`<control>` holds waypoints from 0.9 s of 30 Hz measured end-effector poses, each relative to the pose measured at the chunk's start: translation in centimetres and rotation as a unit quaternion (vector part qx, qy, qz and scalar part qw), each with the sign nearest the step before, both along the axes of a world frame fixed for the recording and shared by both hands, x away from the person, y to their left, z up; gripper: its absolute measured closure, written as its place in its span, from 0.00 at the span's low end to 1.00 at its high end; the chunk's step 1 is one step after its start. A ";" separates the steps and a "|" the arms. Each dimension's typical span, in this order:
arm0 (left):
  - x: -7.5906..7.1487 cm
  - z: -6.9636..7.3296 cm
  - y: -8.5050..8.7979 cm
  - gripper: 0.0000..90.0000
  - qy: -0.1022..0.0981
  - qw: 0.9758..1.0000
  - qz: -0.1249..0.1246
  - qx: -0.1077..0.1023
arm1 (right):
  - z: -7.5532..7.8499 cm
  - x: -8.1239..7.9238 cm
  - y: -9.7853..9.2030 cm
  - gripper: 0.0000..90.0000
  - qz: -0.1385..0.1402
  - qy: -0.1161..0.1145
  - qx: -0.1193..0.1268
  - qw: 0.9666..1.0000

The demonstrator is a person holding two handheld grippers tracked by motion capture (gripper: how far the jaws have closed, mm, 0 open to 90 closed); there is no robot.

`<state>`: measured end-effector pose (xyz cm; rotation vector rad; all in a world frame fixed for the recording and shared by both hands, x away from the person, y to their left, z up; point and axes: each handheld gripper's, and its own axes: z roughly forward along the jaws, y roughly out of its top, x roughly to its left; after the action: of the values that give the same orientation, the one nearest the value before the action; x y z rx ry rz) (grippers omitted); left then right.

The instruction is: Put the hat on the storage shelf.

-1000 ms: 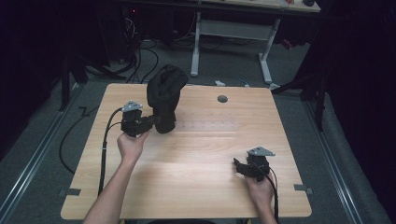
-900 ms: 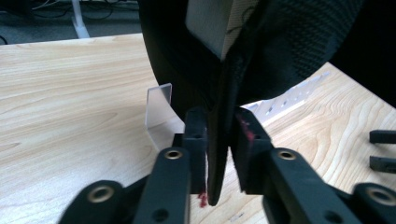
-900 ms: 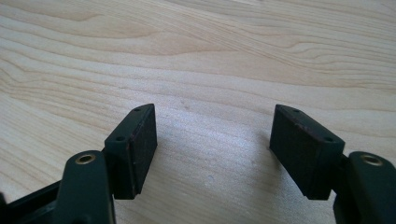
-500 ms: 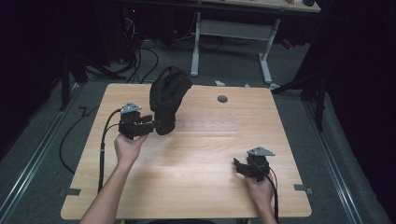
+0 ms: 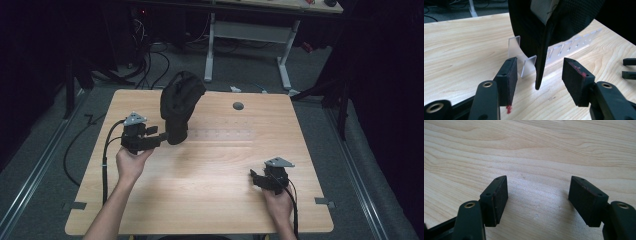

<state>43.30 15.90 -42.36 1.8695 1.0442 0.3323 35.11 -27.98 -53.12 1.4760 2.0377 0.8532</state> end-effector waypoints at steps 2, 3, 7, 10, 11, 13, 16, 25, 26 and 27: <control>-0.2 0.0 0.2 0.51 0.001 1.000 0.002 0.000 | 0.0 0.0 0.0 0.36 0.000 0.000 0.000 1.000; -0.4 0.0 0.3 0.51 0.001 1.000 0.003 0.000 | 0.0 0.0 0.0 0.36 0.000 0.000 0.000 1.000; -0.9 0.0 0.7 0.50 0.001 1.000 0.006 0.001 | 0.0 0.0 0.0 0.36 0.001 -0.001 0.000 1.000; -1.3 0.0 0.9 0.49 0.000 1.000 0.007 0.001 | 0.0 0.0 0.0 0.36 0.001 -0.001 0.000 1.000; -1.4 0.0 1.0 0.49 0.000 1.000 0.007 0.000 | 0.0 0.0 0.0 0.36 0.001 -0.001 0.000 1.000; -1.7 0.0 1.1 0.48 0.000 1.000 0.007 -0.002 | 0.0 0.0 0.0 0.36 0.000 -0.001 0.000 1.000; -2.1 -0.1 1.3 0.48 0.000 1.000 0.006 -0.004 | 0.0 0.0 0.0 0.36 0.001 0.000 0.000 1.000; -3.2 -0.5 1.8 0.47 0.001 1.000 0.006 -0.008 | 0.0 0.0 0.0 0.36 0.001 -0.001 0.000 1.000; -3.3 -0.5 1.8 0.47 0.000 1.000 0.006 -0.009 | 0.0 0.0 0.0 0.36 0.001 -0.001 0.000 1.000; -3.4 -0.5 1.8 0.47 0.001 1.000 0.006 -0.010 | 0.0 0.0 0.0 0.36 0.001 -0.001 0.000 1.000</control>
<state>39.91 17.71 -42.90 1.8463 1.0561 0.3256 35.12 -27.99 -53.12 1.4732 2.0384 0.8537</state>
